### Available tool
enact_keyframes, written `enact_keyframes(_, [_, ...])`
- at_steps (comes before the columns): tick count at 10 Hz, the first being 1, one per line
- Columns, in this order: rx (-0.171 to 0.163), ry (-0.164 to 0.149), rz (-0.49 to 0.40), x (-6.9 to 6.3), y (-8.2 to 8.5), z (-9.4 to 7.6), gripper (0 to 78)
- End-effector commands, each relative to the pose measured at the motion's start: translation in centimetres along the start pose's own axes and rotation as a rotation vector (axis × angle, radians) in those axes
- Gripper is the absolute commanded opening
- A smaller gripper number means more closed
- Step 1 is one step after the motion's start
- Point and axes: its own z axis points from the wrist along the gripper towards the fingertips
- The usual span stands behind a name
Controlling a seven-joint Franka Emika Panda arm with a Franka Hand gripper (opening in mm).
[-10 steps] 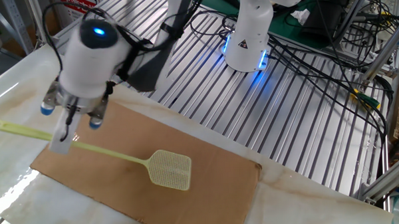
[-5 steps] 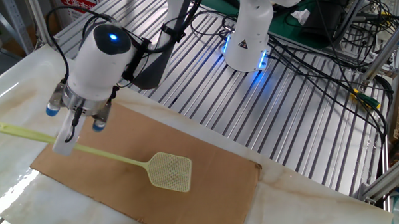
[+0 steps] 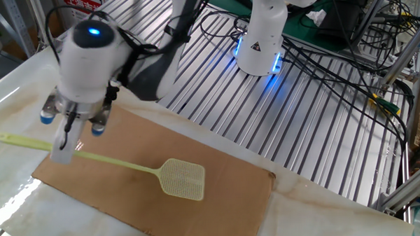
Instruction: Swat with a flyswatter
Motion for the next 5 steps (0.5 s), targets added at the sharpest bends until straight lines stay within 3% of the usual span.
enact_keyframes(1, [0.088, 0.243, -0.031, 0.0, 0.19, -0.37, 1.2])
enact_keyframes(2, [0.09, 0.252, -0.031, 0.08, 0.22, -0.43, 1.2])
enact_keyframes(3, [0.093, 0.288, -0.031, 0.39, 0.35, -0.67, 1.2])
enact_keyframes(5, [0.093, 0.292, -0.033, 0.75, 0.41, -0.91, 1.2])
